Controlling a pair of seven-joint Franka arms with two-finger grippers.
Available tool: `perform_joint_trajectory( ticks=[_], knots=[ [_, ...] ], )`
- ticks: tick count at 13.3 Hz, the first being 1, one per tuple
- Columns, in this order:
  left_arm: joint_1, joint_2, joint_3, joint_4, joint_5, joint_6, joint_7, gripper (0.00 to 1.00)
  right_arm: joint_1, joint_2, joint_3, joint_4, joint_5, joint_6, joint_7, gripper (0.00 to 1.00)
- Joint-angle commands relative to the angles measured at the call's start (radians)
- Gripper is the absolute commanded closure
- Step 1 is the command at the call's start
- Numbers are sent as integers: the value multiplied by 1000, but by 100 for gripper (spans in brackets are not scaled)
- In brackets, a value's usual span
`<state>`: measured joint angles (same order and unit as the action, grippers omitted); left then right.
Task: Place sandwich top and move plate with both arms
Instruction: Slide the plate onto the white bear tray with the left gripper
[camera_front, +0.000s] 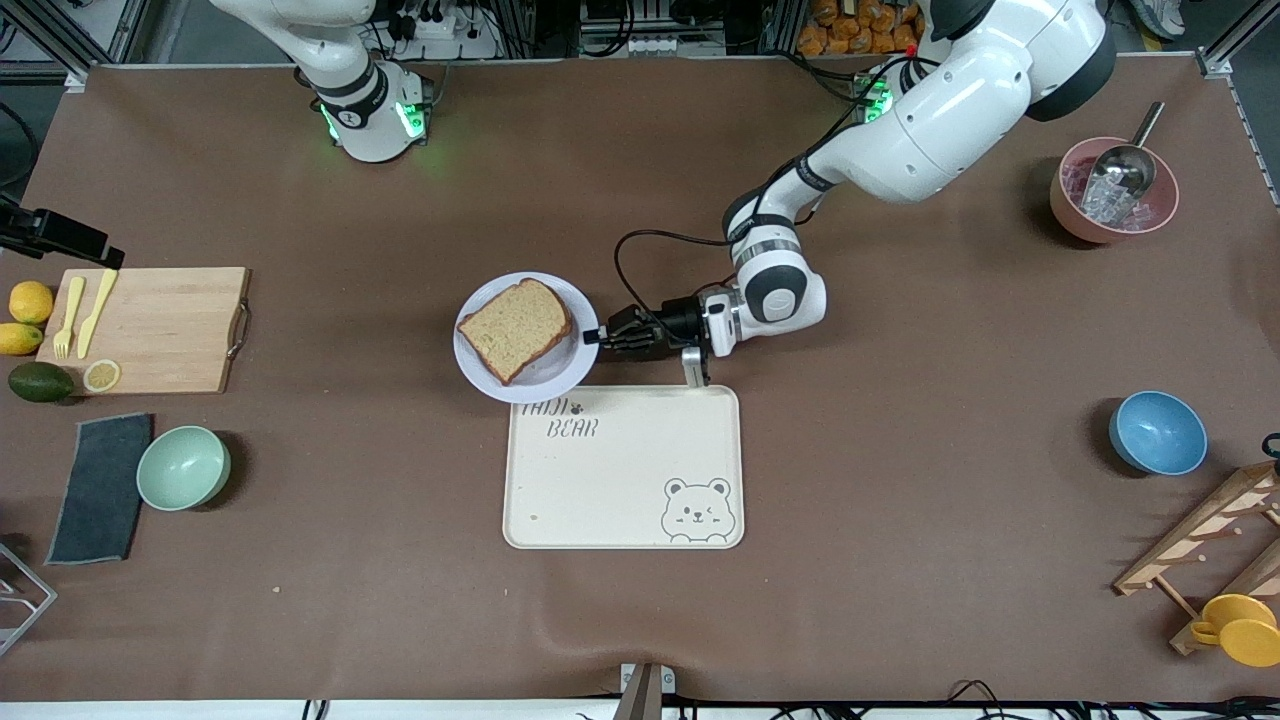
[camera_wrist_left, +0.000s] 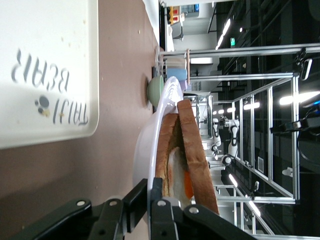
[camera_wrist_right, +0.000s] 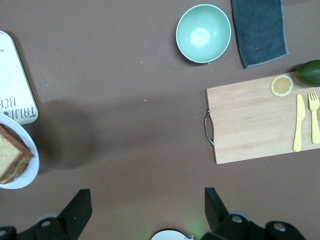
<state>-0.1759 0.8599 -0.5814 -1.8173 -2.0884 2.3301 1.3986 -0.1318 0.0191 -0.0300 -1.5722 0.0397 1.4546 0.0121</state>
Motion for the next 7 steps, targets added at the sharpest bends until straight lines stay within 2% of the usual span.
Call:
perform_joint_trajectory(
  ticks=[1, 7],
  knots=[
    [76, -41, -44, -34, -26, -5, 22, 100, -8, -4, 7, -6, -1, 10, 9, 0],
    [171, -41, -48, -30, 1, -5, 17, 100, -6, -5, 7, 1, 0, 7, 15, 0]
  ],
)
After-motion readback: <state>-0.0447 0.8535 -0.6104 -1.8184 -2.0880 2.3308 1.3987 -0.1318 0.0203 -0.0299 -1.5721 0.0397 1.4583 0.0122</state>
